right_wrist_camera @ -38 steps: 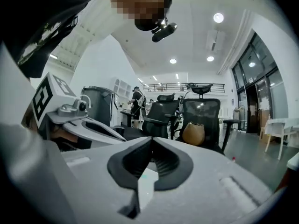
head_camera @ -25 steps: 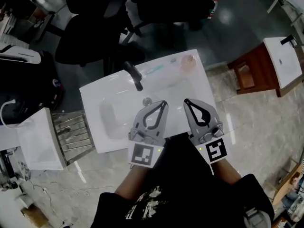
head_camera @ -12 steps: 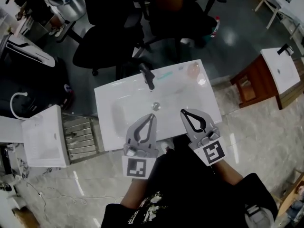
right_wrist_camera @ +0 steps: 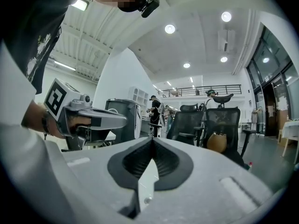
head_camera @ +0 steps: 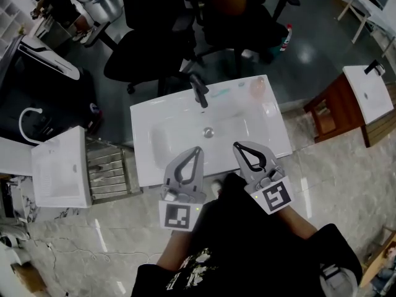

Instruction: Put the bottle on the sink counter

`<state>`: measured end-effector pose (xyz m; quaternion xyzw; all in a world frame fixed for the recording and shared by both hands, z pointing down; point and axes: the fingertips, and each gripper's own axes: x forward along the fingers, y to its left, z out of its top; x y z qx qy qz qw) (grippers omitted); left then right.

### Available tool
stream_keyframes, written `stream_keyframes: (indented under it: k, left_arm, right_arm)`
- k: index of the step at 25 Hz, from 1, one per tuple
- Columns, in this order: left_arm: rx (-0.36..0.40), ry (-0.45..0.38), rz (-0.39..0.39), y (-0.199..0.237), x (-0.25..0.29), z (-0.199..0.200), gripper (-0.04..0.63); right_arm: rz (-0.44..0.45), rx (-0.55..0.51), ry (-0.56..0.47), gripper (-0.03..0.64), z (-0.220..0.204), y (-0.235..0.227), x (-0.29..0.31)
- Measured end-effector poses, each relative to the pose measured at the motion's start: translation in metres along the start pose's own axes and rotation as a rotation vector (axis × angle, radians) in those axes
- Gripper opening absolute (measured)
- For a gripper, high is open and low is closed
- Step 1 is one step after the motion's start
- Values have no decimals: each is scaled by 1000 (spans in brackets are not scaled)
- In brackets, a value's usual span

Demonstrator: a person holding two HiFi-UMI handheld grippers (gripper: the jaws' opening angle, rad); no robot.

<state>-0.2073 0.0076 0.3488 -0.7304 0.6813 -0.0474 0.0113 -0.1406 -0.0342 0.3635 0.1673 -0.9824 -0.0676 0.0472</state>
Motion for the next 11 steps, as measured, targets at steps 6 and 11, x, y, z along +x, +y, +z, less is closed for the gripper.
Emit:
stream_keyframes:
  k: [6,11]
  left_arm:
    - [28,-4,-18,-7,-3,4,14]
    - [-21,-14,-7,0,5,2,14]
  right_arm:
    - [7,-9,4,-6,2,0,-2]
    - [11,-20,-7,-6,4,1,7]
